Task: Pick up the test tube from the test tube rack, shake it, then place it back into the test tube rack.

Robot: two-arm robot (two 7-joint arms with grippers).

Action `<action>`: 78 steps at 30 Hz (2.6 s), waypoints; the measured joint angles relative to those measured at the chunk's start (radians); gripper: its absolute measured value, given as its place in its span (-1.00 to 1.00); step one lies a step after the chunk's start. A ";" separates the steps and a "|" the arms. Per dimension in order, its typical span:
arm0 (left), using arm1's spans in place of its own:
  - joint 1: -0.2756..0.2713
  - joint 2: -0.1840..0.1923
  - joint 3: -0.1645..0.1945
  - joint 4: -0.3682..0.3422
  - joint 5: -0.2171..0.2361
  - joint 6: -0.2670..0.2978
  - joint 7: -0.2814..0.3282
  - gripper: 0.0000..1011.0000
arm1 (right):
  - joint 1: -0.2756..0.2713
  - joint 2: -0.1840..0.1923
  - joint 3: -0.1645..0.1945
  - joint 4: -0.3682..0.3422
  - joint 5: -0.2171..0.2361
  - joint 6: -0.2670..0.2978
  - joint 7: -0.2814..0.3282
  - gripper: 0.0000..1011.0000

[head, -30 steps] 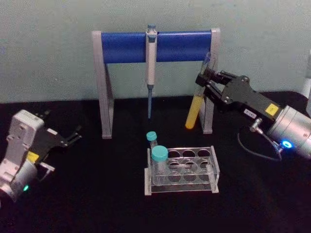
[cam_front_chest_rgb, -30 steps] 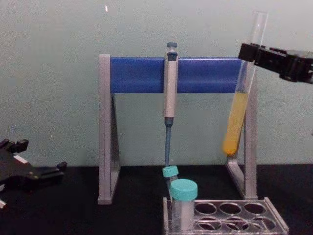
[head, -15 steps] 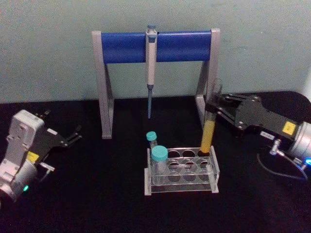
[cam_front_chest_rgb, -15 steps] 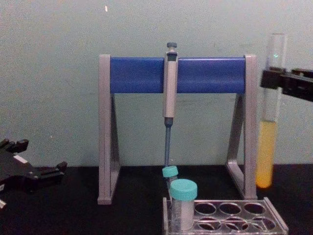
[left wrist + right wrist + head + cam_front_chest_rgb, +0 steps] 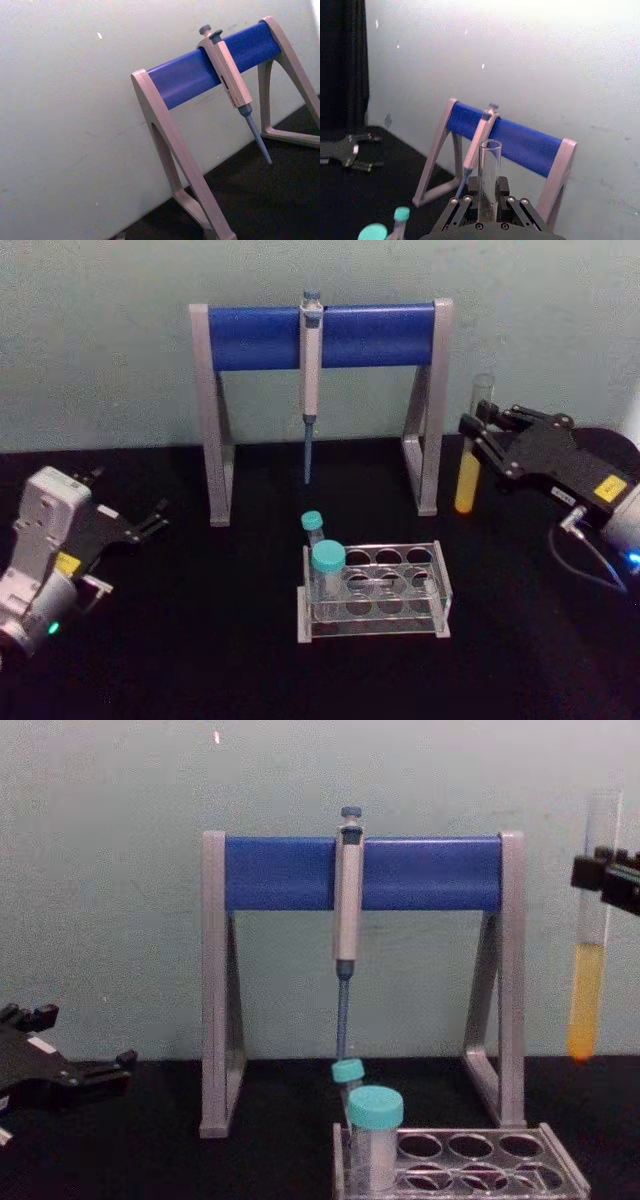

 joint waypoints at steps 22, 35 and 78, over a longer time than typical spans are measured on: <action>0.000 0.000 0.000 0.000 0.000 0.000 0.000 0.98 | 0.052 -0.032 -0.033 0.072 0.206 0.062 0.232 -0.54; 0.000 0.000 0.000 0.000 0.000 0.000 0.000 0.98 | 0.023 0.046 -0.033 0.010 0.059 0.046 0.096 -0.54; 0.000 0.000 0.000 0.000 0.000 0.000 0.000 0.98 | 0.003 0.044 -0.004 -0.001 0.115 0.049 0.104 -0.54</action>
